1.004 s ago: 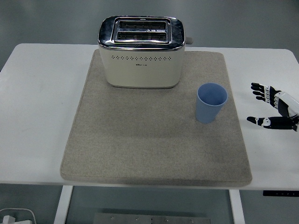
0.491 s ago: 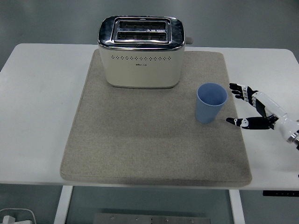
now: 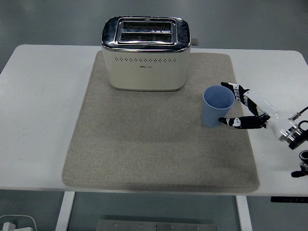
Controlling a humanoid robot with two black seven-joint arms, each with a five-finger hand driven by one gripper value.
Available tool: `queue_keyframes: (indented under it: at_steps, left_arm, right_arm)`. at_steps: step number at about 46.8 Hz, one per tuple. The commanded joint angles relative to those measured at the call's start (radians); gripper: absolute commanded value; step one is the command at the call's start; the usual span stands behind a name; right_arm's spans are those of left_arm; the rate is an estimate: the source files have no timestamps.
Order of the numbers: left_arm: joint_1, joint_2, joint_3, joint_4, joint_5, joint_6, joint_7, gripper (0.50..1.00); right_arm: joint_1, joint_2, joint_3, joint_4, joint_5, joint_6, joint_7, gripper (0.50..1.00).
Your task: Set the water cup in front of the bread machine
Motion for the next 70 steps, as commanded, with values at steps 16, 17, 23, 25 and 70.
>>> queue_keyframes:
  at_steps: [16,17,23,25,70]
  left_arm:
    - [0.0,0.0,0.0,0.0,0.0,0.0,0.0,0.999]
    - [0.0,0.0,0.0,0.0,0.0,0.0,0.0,1.0]
    - [0.0,0.0,0.0,0.0,0.0,0.0,0.0,0.999]
    - [0.0,0.0,0.0,0.0,0.0,0.0,0.0,1.0]
    - [0.0,0.0,0.0,0.0,0.0,0.0,0.0,0.999]
  right_arm:
    - [0.066,0.067,-0.077,-0.054,0.011,0.0,-0.033,0.934]
    - [0.066,0.069,-0.077,-0.054,0.011,0.0,-0.033,0.932]
    - [0.069,0.078,-0.075,-0.067,0.013,0.001,-0.034,0.905]
    - [0.078,0.084,-0.077,-0.068,0.013,0.001,-0.034,0.901]
    - [0.225,0.092,-0.229,-0.071,0.178,0.018,-0.048,0.5]
